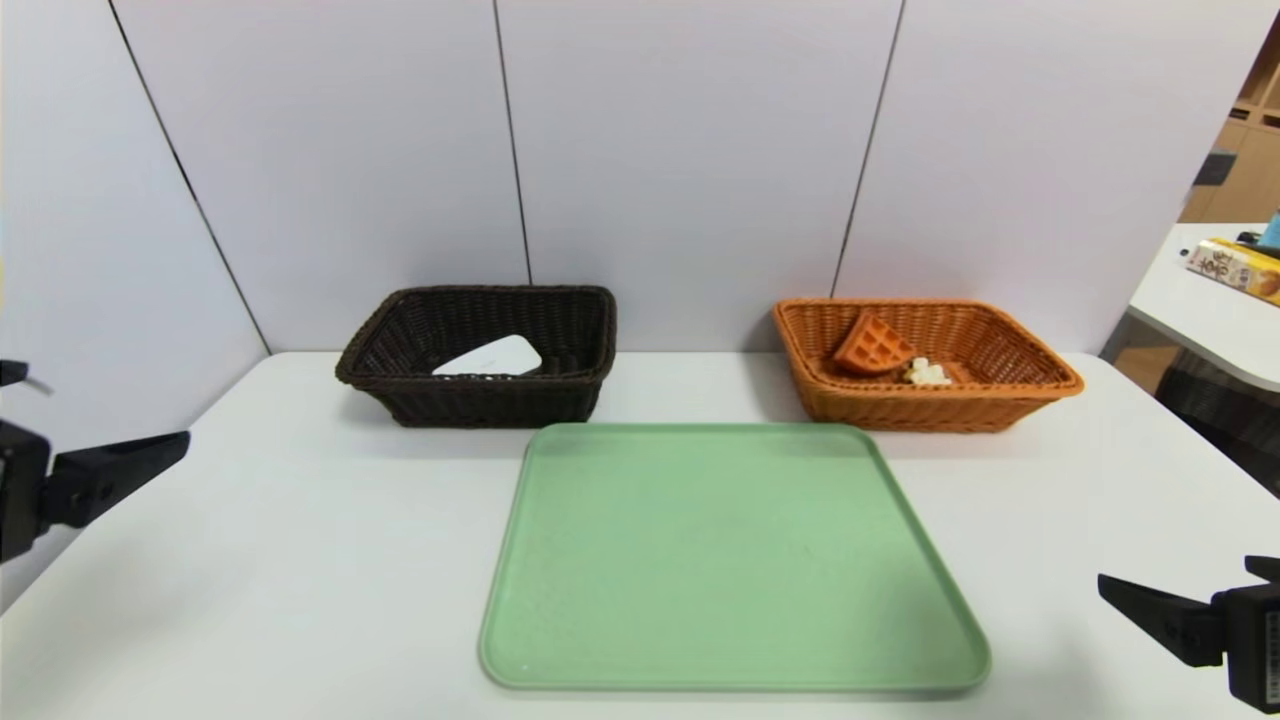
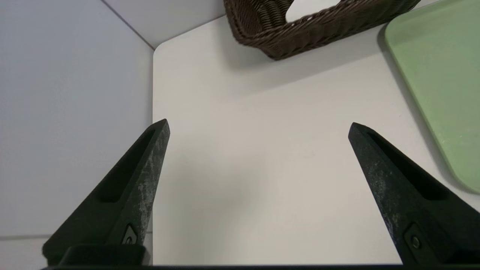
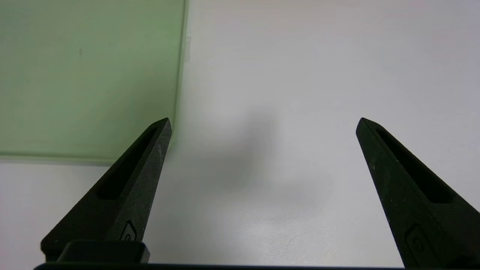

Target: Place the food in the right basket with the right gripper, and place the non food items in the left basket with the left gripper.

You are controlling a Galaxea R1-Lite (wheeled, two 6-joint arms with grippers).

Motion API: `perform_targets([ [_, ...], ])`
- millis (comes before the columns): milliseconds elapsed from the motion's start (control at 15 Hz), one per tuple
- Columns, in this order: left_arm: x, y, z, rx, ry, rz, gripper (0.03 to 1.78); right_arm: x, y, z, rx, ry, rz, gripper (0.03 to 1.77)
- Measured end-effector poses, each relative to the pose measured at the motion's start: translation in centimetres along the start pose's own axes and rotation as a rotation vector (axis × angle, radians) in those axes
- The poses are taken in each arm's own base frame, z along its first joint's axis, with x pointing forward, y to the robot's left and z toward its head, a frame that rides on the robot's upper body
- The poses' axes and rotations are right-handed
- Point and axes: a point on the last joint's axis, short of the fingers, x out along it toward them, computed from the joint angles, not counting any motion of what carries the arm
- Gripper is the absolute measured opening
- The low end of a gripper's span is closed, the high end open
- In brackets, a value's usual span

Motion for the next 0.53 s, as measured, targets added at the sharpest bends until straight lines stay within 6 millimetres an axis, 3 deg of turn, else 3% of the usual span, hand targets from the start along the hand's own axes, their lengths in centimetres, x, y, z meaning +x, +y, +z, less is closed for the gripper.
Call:
perform_targets([
  [533, -5.0, 0.8, -6.2, -0.152, -0.050, 0.135, 1.69, -1.7, -2.3, 0.3, 0.119, -0.089, -0.141, 1.70],
])
